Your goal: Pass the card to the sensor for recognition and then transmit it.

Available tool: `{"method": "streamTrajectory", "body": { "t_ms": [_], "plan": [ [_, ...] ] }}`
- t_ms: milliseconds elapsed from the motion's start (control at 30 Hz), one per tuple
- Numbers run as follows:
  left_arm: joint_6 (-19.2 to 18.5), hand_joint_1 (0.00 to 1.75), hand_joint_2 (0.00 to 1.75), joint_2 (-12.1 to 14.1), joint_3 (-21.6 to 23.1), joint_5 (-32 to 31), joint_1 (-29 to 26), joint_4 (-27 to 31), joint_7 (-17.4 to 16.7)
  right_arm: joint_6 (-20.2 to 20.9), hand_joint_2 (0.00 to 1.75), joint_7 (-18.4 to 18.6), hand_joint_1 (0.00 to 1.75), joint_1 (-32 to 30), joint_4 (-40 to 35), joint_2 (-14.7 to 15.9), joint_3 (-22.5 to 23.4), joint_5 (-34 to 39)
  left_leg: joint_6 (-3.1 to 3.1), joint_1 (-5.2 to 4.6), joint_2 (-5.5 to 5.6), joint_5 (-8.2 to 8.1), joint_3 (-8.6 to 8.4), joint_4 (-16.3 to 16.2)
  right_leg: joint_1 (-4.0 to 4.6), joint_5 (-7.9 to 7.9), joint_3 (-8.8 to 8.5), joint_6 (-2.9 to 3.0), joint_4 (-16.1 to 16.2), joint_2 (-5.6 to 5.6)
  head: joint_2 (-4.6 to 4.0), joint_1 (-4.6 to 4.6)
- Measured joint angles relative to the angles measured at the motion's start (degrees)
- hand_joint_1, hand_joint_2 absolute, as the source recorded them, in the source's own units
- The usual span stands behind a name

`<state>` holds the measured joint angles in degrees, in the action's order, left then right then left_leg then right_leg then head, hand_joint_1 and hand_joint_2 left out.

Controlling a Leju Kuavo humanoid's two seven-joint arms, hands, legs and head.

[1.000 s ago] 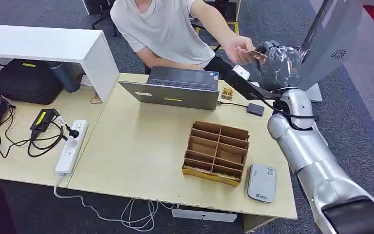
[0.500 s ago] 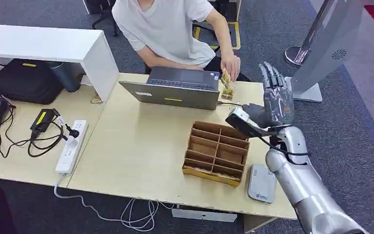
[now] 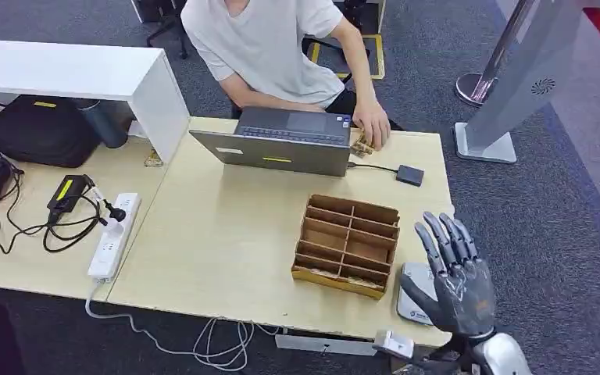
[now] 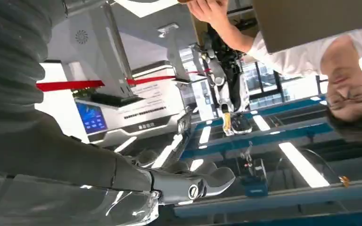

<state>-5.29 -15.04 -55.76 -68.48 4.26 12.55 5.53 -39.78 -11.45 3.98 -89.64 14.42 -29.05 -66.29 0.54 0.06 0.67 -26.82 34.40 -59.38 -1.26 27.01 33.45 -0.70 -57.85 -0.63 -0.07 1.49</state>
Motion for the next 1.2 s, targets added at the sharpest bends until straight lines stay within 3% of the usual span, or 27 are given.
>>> {"method": "streamTrajectory", "body": {
  "t_ms": [200,400,533,733,1200],
  "plan": [
    [0.4,0.0,1.75,0.0,-1.3,0.7,-0.1,-0.3,0.3,0.0,1.75,-0.6,0.0,-10.7,-9.2,2.2,2.3,-2.2,0.01,0.0,-0.03,-0.03,0.0,0.0,0.02,0.07,-0.04,0.09,0.0,-0.02,0.0,0.0],
    [0.8,0.0,1.75,-0.2,-2.3,0.5,0.0,-0.4,0.1,-0.1,1.75,0.8,0.0,-14.7,-10.5,2.3,2.4,-2.5,-0.08,0.01,-0.16,-0.08,-0.09,0.0,0.04,0.07,-0.08,0.1,0.0,0.14,0.0,0.0],
    [0.7,0.0,1.75,-0.2,-2.4,-0.3,0.1,-0.4,-0.1,-0.1,1.75,3.6,0.0,-14.2,-6.4,2.1,0.4,-3.5,-0.1,0.01,-0.28,-0.09,-0.15,0.0,0.04,0.06,-0.11,0.11,0.0,0.21,0.0,0.0],
    [0.7,0.0,1.75,-0.2,-2.4,-1.3,0.1,-0.4,-0.8,-0.1,1.75,5.5,0.0,-12.4,-0.2,-1.0,-0.8,-10.4,-0.12,0.02,-0.28,-0.08,-0.17,0.0,0.11,0.06,-0.12,0.13,0.0,0.21,0.0,0.0],
    [0.6,0.0,1.75,-0.2,-2.4,-3.0,0.2,-0.4,-2.0,-0.1,1.75,6.2,0.0,-5.7,11.9,-7.2,-1.6,-11.7,-0.13,0.03,-0.28,-0.08,-0.18,0.0,0.12,0.06,-0.12,0.14,0.0,0.22,0.0,0.02]
  ]
}}
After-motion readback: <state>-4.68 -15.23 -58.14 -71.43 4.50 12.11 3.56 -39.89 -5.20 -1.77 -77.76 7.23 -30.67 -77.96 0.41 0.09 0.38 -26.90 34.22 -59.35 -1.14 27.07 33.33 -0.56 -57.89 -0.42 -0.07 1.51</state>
